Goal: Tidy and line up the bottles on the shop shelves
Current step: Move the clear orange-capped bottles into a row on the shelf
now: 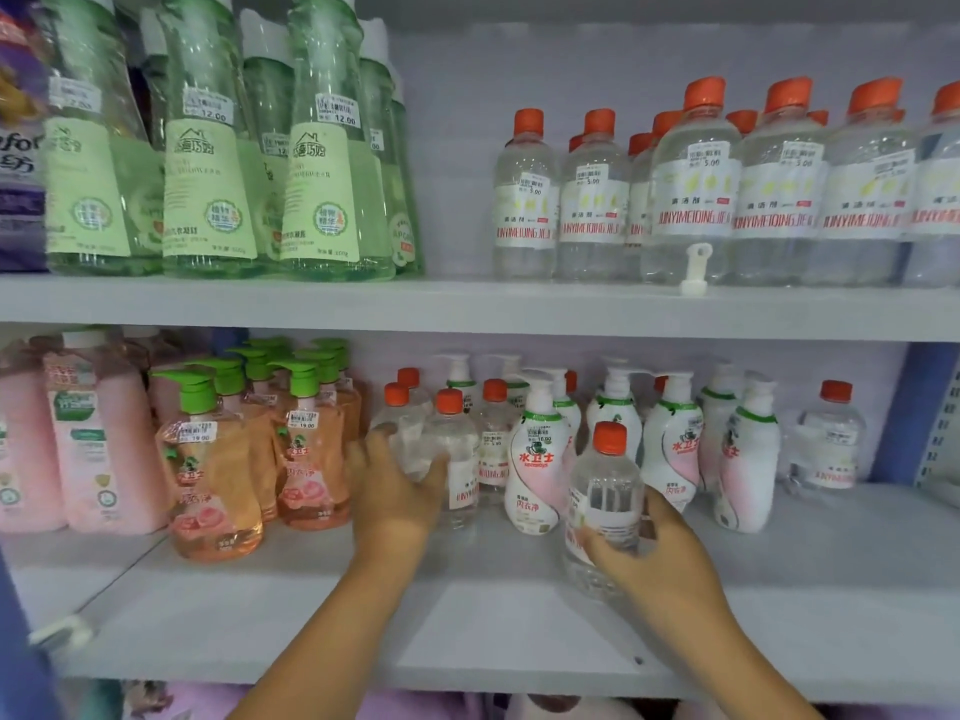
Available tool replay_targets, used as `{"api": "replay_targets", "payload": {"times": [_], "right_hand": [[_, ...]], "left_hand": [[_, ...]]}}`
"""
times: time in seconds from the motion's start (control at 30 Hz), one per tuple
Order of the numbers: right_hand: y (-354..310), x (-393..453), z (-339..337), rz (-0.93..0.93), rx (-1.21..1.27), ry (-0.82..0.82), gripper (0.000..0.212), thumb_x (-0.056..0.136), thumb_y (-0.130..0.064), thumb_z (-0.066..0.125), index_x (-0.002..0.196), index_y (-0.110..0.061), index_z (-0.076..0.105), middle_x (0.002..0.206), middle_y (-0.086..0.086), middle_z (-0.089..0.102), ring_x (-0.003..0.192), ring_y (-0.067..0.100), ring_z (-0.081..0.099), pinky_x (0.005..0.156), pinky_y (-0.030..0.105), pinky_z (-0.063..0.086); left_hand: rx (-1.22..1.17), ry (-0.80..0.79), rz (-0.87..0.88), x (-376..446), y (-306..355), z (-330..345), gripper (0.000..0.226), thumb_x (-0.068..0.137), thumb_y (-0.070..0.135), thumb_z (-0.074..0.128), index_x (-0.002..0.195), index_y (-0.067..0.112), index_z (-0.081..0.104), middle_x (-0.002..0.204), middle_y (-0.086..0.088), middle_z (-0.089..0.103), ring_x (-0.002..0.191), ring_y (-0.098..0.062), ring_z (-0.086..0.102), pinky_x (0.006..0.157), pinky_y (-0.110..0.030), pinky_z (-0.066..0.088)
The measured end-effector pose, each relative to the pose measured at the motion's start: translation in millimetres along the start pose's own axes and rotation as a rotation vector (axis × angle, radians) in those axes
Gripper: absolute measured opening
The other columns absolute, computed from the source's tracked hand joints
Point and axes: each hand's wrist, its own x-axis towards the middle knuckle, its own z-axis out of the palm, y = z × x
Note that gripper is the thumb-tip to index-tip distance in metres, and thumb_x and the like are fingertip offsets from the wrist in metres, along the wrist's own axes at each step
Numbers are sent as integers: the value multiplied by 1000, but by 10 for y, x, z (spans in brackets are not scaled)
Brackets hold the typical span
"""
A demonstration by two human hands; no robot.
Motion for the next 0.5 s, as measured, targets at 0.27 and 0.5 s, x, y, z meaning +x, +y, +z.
{"api": "replay_targets", "payload": {"times": [0.27,0.5], "right_hand": [[-35,9,350,61,146,-102,62,79,-36,86,132,-38,55,121,-17,69,106,-3,65,85,21,53],[-98,68,392,61,125,-88,64,66,-45,90,119,-50,53,111,-26,68,97,-12,65,75,8,52]], "left_hand": [[252,-168,11,-77,194,233,105,80,65,76,160,24,23,155,-7,31,137,-30,47,94,-44,53],[100,-218,-32,-83,153,332,100,82,48,82,156,36,16,150,-9,48,119,-38,63,87,-46,55]]}}
